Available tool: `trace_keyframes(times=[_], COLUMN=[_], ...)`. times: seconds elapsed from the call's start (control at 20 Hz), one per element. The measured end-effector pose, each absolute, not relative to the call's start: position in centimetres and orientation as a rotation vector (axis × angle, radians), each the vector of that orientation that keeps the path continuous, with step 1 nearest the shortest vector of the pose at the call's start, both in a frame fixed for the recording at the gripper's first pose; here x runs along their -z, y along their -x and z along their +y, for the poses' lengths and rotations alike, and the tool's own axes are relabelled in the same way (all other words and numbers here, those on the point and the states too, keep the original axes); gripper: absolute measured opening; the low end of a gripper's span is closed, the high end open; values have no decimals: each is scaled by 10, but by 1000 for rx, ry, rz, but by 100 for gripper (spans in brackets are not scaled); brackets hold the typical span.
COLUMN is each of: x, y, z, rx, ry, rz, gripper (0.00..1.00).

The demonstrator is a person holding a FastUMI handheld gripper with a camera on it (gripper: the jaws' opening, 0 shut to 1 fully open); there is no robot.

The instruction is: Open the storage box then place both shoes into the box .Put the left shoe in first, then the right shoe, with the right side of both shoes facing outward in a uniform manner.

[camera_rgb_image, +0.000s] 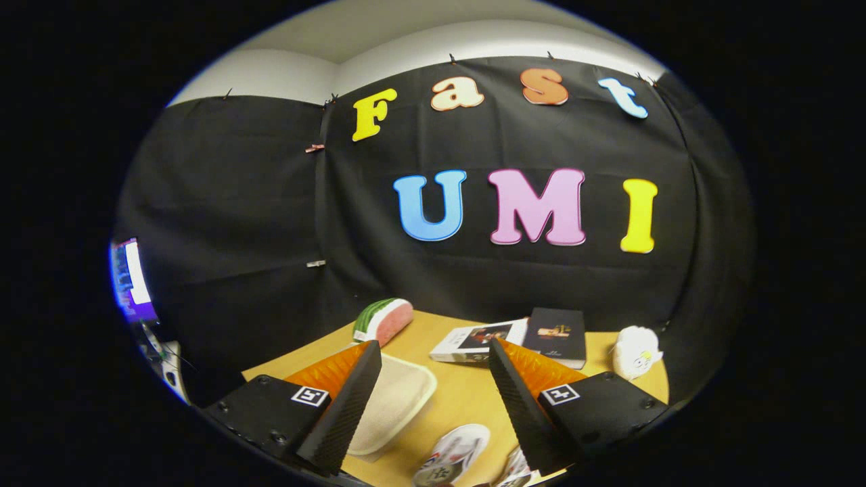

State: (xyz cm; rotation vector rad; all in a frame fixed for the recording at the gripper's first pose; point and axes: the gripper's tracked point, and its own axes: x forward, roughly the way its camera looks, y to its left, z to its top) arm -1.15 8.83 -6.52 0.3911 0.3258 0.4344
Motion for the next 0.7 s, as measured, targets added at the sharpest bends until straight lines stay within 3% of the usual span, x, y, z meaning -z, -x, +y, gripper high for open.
trace_keyframes(times=[0.7], x=[214], y=[52], z=[191], rx=[-608], ry=[-1133], rz=[982], gripper=[98])
